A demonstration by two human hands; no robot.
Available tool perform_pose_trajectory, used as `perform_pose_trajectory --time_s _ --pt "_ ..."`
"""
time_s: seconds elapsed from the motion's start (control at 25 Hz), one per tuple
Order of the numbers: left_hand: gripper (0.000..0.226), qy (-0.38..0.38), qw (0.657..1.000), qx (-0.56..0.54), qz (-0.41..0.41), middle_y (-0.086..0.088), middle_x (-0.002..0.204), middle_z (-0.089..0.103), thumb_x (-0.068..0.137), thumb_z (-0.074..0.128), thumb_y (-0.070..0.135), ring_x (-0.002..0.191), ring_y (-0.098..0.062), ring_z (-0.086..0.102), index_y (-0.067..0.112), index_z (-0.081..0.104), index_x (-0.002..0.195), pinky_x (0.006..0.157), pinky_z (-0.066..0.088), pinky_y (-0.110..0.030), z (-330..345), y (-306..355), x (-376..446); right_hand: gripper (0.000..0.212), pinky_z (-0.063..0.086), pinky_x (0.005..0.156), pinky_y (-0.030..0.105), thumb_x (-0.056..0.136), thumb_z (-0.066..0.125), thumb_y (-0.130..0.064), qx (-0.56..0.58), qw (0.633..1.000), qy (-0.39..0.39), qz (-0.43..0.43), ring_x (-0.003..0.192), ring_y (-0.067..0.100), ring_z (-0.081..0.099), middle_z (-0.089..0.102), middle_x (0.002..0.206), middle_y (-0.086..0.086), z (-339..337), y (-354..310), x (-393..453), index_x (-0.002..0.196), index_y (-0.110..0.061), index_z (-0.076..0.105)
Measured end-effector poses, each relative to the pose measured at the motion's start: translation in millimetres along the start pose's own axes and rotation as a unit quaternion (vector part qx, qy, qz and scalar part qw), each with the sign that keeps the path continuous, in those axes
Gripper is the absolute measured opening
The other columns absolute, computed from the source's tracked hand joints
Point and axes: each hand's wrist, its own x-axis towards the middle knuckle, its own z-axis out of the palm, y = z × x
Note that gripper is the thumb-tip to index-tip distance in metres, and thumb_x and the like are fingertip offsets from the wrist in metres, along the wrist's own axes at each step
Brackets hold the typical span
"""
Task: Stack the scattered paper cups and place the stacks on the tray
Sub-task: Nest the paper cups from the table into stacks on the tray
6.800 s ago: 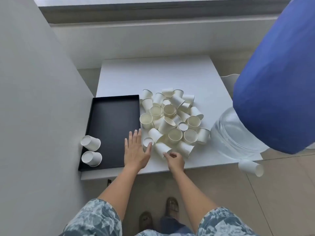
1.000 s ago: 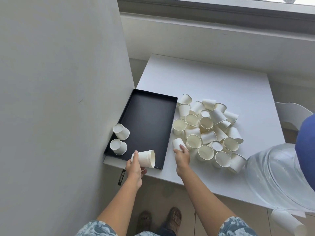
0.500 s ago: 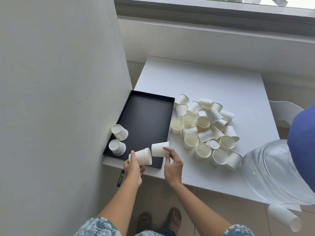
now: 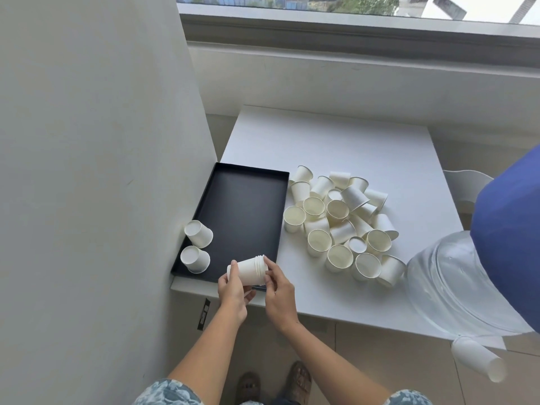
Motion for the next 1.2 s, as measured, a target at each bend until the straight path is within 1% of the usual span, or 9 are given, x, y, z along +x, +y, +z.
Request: perform_pose_trajectory --time_s 0.2,0.28,0.4,0.52,0.68,0.84,0.96,1.08,1.2 --pt "0.047 -0.009 1.000 -0.016 -0.010 -0.010 0.108 0.060 0.094 0.061 0.051 0.080 -0.029 0.063 0.017 0.049 0.123 0.068 0.053 -0.038 -6.0 -1.6 -1.6 0.033 0.048 0.090 0.011 0.102 0.056 -0.018 0.023 0.999 -0.040 -0.018 0.108 -0.004 0.062 0.068 0.115 -0.014 -9.3 -6.5 5.2 0.125 -0.040 0.062" --pt "0.048 -0.003 1.000 -0.025 -0.010 -0.010 0.110 0.059 0.093 0.061 0.053 0.080 -0.028 0.062 0.018 0.049 0.123 0.068 0.053 -0.038 -6.4 -1.0 -1.4 0.025 0.040 0.098 0.015 0.099 0.059 -0.021 -0.083 0.995 0.009 -0.061 0.116 0.003 0.057 0.062 0.122 -0.010 -24.7 -7.1 20.1 0.122 -0.033 0.062" --pt "0.048 0.001 0.999 -0.033 -0.013 -0.010 0.110 0.059 0.092 0.062 0.054 0.079 -0.027 0.061 0.018 0.050 0.121 0.066 0.053 -0.037 -6.1 -0.5 0.3 0.041 0.029 0.115 0.032 0.094 0.059 -0.016 -0.359 0.931 0.053 -0.040 0.137 0.024 0.039 0.046 0.142 0.004 -59.0 -0.3 52.7 0.135 -0.019 0.054" --pt "0.045 0.002 0.999 -0.031 -0.016 -0.010 0.106 0.059 0.091 0.063 0.054 0.078 -0.027 0.061 0.019 0.051 0.116 0.064 0.053 -0.037 -7.3 -2.2 1.3 0.049 0.005 0.126 0.041 0.094 0.050 -0.011 -0.541 0.841 0.004 0.024 0.154 0.029 0.011 0.023 0.161 0.008 -86.5 7.2 78.3 0.142 -0.021 0.047" --pt "0.038 0.006 0.999 -0.030 -0.019 -0.010 0.104 0.059 0.090 0.064 0.055 0.078 -0.027 0.060 0.021 0.053 0.105 0.063 0.054 -0.036 -10.4 -4.0 2.1 0.048 0.000 0.126 0.044 0.095 0.043 -0.005 -0.628 0.775 -0.064 0.032 0.154 0.023 0.016 0.039 0.152 0.002 -99.0 17.7 94.6 0.140 -0.018 0.053" --pt "0.038 0.015 0.999 -0.032 -0.012 -0.009 0.106 0.059 0.090 0.064 0.055 0.080 -0.027 0.061 0.023 0.052 0.107 0.064 0.054 -0.036 -12.7 0.0 5.3 0.040 0.020 0.119 0.032 0.094 0.045 0.000 -0.548 0.835 0.006 -0.049 0.126 0.023 0.053 0.065 0.123 -0.001 -97.8 20.1 90.5 0.121 -0.019 0.069" --pt "0.045 0.035 0.999 -0.040 -0.006 -0.007 0.108 0.059 0.090 0.064 0.055 0.081 -0.027 0.062 0.020 0.051 0.116 0.063 0.054 -0.036 -12.2 1.8 8.2 0.034 0.041 0.095 0.035 0.093 0.053 0.004 -0.397 0.908 0.068 -0.111 0.098 0.032 0.064 0.073 0.103 0.005 -77.4 8.8 73.7 0.110 -0.017 0.074" --pt "0.044 0.071 0.996 -0.045 0.017 -0.005 0.104 0.060 0.090 0.063 0.055 0.078 -0.025 0.062 0.020 0.049 0.113 0.060 0.053 -0.035 -8.9 2.0 9.0 0.040 0.049 0.091 0.023 0.098 0.052 0.003 -0.164 0.982 0.030 -0.093 0.099 0.022 0.066 0.072 0.113 0.003 -44.4 -6.0 52.0 0.126 -0.022 0.066" --pt "0.041 0.083 0.994 -0.054 0.035 -0.005 0.101 0.062 0.091 0.062 0.054 0.079 -0.026 0.064 0.021 0.048 0.111 0.059 0.053 -0.034 -6.7 4.6 8.2 0.044 0.044 0.080 0.003 0.101 0.052 -0.002 -0.066 0.995 0.034 -0.071 0.088 0.002 0.064 0.071 0.100 -0.004 -18.5 -12.8 37.1 0.137 -0.026 0.057"
